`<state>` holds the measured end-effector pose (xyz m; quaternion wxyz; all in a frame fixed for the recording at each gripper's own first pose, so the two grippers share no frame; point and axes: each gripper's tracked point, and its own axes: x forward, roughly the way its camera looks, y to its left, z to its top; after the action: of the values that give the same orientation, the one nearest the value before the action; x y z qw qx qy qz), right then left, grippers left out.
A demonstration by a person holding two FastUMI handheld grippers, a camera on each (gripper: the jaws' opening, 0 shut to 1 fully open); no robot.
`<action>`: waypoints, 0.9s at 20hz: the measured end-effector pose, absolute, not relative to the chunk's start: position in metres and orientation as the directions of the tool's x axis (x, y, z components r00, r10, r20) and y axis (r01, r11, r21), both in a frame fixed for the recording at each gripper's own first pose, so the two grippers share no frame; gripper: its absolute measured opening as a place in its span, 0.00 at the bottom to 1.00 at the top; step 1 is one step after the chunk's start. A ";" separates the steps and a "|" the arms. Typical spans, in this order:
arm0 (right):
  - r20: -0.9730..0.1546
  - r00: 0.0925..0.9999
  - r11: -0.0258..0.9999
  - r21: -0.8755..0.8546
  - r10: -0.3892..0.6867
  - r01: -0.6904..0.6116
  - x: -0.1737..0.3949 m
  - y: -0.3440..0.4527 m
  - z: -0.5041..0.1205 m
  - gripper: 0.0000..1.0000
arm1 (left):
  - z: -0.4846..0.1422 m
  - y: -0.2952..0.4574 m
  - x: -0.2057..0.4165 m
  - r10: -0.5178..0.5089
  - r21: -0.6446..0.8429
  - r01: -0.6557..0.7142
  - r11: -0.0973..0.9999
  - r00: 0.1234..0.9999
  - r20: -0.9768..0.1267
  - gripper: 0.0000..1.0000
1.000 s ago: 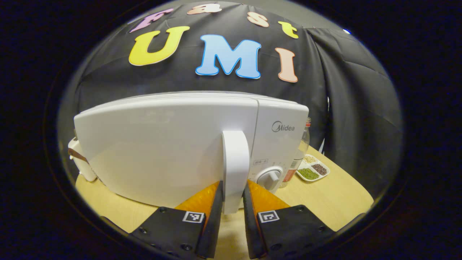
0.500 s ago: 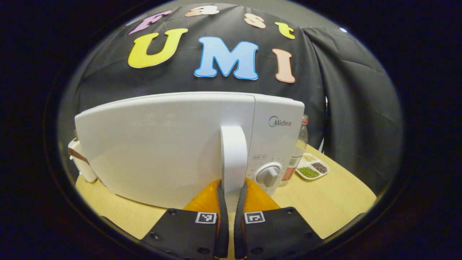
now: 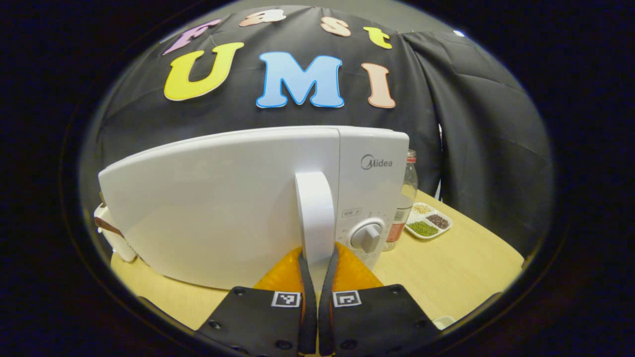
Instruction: Open the microwave oven with the left hand, put the food in, and close the microwave oven.
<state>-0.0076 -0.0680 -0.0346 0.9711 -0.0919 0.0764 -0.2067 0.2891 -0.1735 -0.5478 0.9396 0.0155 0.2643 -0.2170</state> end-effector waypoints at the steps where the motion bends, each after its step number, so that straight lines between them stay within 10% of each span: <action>1: -0.109 0.899 0.893 -0.212 -0.425 0.396 -0.013 -0.070 -0.034 0.94 | -0.548 -0.173 0.289 -0.405 -0.080 0.426 0.901 0.761 -0.507 0.08; 18: -0.083 0.858 0.862 -0.089 -0.507 0.500 -0.114 -0.094 -0.016 0.98 | -0.525 -0.096 0.161 -0.448 -0.088 0.478 0.874 0.722 -0.527 0.11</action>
<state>-0.1138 -0.0945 -0.0155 0.9634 -0.0319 0.0517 -0.2612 0.1606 -0.0959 -0.5254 0.9275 0.0270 0.2769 -0.2498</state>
